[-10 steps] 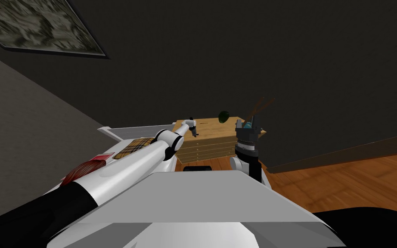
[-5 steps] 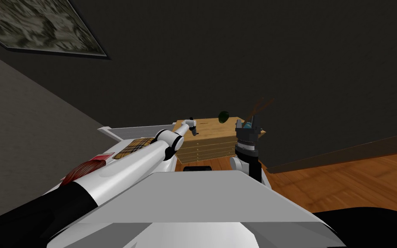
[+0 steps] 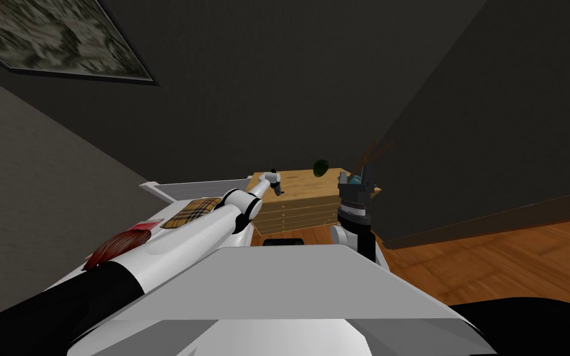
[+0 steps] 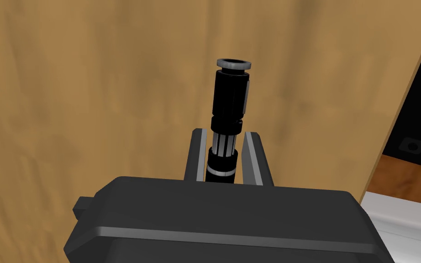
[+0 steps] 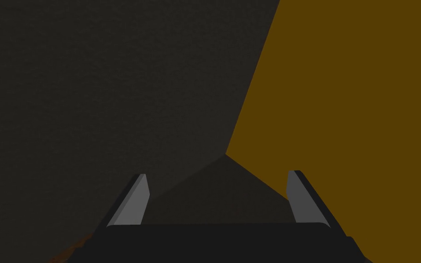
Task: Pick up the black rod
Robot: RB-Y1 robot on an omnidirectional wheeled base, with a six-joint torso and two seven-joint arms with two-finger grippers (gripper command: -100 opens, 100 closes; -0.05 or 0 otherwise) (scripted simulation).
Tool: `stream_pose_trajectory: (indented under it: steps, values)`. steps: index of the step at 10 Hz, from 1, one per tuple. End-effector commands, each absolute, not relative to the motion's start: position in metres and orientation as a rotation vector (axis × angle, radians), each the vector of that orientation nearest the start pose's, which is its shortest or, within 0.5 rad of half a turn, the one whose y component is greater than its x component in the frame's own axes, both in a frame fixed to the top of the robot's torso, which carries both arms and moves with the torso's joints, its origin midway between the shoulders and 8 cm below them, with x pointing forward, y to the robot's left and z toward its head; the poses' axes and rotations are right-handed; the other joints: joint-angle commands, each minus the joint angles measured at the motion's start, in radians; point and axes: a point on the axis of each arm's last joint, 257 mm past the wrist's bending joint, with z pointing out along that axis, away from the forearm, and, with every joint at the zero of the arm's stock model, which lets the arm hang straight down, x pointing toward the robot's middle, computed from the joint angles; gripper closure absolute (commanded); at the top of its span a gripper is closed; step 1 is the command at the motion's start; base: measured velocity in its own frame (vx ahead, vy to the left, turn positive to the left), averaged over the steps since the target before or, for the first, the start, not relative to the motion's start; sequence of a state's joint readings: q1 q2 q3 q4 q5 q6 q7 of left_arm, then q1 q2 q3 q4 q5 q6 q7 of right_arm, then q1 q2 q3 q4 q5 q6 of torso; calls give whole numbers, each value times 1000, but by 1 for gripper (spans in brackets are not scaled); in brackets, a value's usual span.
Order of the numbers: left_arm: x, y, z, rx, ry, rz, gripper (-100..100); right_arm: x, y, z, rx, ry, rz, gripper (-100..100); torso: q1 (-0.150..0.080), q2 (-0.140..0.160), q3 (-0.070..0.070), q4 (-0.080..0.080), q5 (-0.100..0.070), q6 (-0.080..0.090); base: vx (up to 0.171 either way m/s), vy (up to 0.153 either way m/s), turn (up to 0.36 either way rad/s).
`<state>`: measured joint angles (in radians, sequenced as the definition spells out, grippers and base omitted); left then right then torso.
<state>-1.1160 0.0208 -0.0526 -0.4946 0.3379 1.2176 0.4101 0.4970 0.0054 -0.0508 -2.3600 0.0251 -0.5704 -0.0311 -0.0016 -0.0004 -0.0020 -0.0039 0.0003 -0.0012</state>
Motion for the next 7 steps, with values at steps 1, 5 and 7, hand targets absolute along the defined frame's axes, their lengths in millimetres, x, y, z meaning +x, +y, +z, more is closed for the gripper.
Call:
stream_pose_trajectory:
  steps: [1, 5, 7]
  values:
    - [564, 45, -309, -2282, 2032, -522, 100, 311, -284, 73, 522, 511, 1298, 0, 0, 0, 0, 0, 0, 0, 7, -24, 21]
    - [566, 52, -305, -2287, 2021, -530, 100, 311, -284, 73, 522, 511, 1298, 0, 0, 0, 0, 0, 0, 0, 6, -15, 4]
    - [565, 59, -301, -2289, 2015, -535, 100, 311, -284, 73, 522, 511, 1298, 0, 1, 0, 0, 0, 0, 0, 10, -19, 6]
